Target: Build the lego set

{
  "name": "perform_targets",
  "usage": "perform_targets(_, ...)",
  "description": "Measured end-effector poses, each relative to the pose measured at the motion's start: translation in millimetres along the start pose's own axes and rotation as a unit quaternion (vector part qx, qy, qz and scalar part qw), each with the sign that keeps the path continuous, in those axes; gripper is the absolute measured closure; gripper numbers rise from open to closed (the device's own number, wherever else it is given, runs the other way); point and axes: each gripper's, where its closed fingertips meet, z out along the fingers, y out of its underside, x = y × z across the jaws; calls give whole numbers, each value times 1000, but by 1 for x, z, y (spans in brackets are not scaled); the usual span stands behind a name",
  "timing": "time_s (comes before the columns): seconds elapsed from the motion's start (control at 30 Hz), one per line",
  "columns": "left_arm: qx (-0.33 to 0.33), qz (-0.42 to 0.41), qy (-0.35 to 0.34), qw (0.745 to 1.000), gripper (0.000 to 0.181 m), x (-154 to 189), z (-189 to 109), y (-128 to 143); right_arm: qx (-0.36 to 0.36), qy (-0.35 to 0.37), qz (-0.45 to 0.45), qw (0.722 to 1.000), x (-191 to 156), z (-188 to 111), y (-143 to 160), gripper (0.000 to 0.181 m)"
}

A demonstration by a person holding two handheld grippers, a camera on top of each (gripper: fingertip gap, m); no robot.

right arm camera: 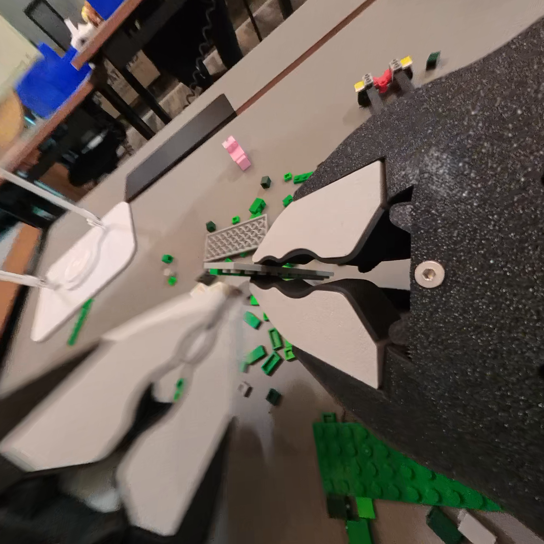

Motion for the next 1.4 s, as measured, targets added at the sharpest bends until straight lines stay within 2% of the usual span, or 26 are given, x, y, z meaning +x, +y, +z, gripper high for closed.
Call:
perform_targets(0.07,-29,14,43,999,181,23,8,9,14,2,19,1000,7,-4,-6,177)
perform_targets(0.13,-32,59,10,998,181,21,11,6,3,4,13,1000,9,-5,0,176)
perform_targets(0.37,-5,-11,-66,998,181,-12,2,7,-6,3,-6,1000,8,-2,5,177)
perform_targets(0.47,9,-5,-79,997,181,-16,-1,4,-3,-1,-14,1000,4,-2,4,177)
perform_targets(0.5,14,-1,-77,997,180,-15,-1,2,-2,-2,-16,1000,4,-2,3,177)
perform_targets(0.53,17,5,-77,997,164,-14,-1,0,-1,-3,-17,1000,3,-2,3,177)
perform_targets(0.63,8,30,-83,996,157,-13,0,0,1,-12,-18,1000,-1,-2,1,177)
perform_targets(0.8,-5,81,-83,993,164,-8,2,2,1,-24,-25,999,-8,-1,-1,176)
perform_targets(1.13,-38,127,-93,987,169,-9,2,3,-16,-28,48,998,-7,-1,2,176)
perform_targets(1.23,-40,139,-115,983,181,-15,0,-1,-3,-49,110,993,-10,-1,-2,176)
perform_targets(1.3,-45,137,-117,983,181,-16,0,-1,-3,-61,140,988,-11,0,-1,176)
perform_targets(1.4,-47,130,-110,984,181,-15,1,1,-5,-61,138,989,-11,1,1,176)
